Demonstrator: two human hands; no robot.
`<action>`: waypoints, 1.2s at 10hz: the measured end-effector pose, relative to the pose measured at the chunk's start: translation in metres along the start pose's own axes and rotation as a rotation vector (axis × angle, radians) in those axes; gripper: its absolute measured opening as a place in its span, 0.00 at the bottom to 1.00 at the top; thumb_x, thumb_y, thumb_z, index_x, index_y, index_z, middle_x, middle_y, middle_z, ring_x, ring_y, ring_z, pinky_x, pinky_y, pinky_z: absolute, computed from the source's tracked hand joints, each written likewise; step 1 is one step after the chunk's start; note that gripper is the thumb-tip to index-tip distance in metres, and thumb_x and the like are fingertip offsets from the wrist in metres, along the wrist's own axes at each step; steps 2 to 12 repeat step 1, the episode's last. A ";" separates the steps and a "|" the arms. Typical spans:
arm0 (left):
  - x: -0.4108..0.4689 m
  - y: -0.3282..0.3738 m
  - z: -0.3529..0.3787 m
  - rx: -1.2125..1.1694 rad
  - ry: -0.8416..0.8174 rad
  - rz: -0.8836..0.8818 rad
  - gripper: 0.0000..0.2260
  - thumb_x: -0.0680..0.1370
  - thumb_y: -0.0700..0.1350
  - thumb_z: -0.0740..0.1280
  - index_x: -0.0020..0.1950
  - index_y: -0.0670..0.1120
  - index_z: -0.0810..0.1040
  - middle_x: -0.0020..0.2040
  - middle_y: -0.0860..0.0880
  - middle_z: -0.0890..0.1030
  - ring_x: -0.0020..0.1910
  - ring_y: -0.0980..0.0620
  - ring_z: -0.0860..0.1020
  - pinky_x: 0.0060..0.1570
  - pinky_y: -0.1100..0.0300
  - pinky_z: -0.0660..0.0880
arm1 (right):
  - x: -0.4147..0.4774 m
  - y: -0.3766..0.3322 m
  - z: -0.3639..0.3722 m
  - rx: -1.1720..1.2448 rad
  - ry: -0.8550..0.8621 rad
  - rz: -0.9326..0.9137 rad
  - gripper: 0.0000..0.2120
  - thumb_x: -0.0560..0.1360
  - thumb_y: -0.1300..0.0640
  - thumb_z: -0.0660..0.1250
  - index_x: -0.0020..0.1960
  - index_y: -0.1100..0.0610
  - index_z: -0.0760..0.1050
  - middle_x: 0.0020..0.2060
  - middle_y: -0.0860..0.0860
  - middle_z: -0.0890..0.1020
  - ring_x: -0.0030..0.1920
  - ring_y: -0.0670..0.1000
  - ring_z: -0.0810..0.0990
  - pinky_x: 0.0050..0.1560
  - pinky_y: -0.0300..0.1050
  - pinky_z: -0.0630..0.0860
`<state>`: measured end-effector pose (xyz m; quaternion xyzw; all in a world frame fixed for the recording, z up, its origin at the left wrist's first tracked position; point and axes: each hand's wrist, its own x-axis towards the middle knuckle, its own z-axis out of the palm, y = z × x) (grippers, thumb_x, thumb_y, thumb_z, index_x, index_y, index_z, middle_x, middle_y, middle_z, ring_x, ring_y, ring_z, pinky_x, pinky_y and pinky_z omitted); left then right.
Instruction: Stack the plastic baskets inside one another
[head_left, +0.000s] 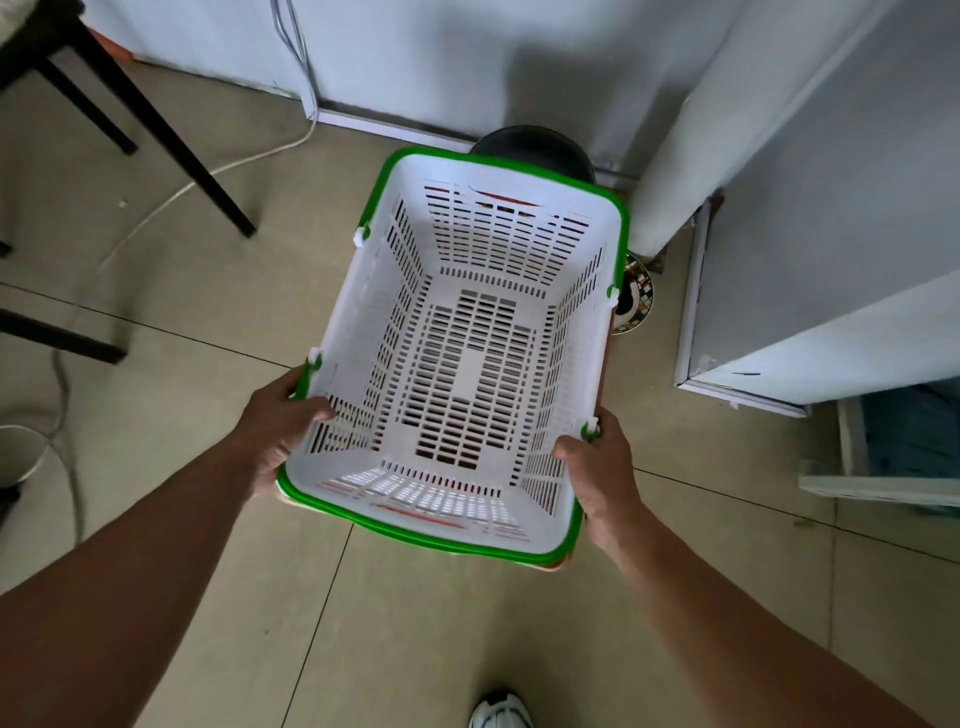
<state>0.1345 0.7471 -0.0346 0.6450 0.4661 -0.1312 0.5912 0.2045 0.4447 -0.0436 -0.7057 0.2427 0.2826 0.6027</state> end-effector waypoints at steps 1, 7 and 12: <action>-0.012 -0.013 -0.002 -0.037 0.131 0.047 0.28 0.72 0.41 0.73 0.72 0.51 0.75 0.54 0.44 0.85 0.49 0.43 0.84 0.48 0.50 0.80 | -0.015 0.002 -0.015 -0.056 -0.101 -0.024 0.31 0.70 0.58 0.71 0.70 0.54 0.65 0.59 0.48 0.82 0.55 0.50 0.84 0.48 0.44 0.81; -0.012 -0.013 -0.002 -0.037 0.131 0.047 0.28 0.72 0.41 0.73 0.72 0.51 0.75 0.54 0.44 0.85 0.49 0.43 0.84 0.48 0.50 0.80 | -0.015 0.002 -0.015 -0.056 -0.101 -0.024 0.31 0.70 0.58 0.71 0.70 0.54 0.65 0.59 0.48 0.82 0.55 0.50 0.84 0.48 0.44 0.81; -0.012 -0.013 -0.002 -0.037 0.131 0.047 0.28 0.72 0.41 0.73 0.72 0.51 0.75 0.54 0.44 0.85 0.49 0.43 0.84 0.48 0.50 0.80 | -0.015 0.002 -0.015 -0.056 -0.101 -0.024 0.31 0.70 0.58 0.71 0.70 0.54 0.65 0.59 0.48 0.82 0.55 0.50 0.84 0.48 0.44 0.81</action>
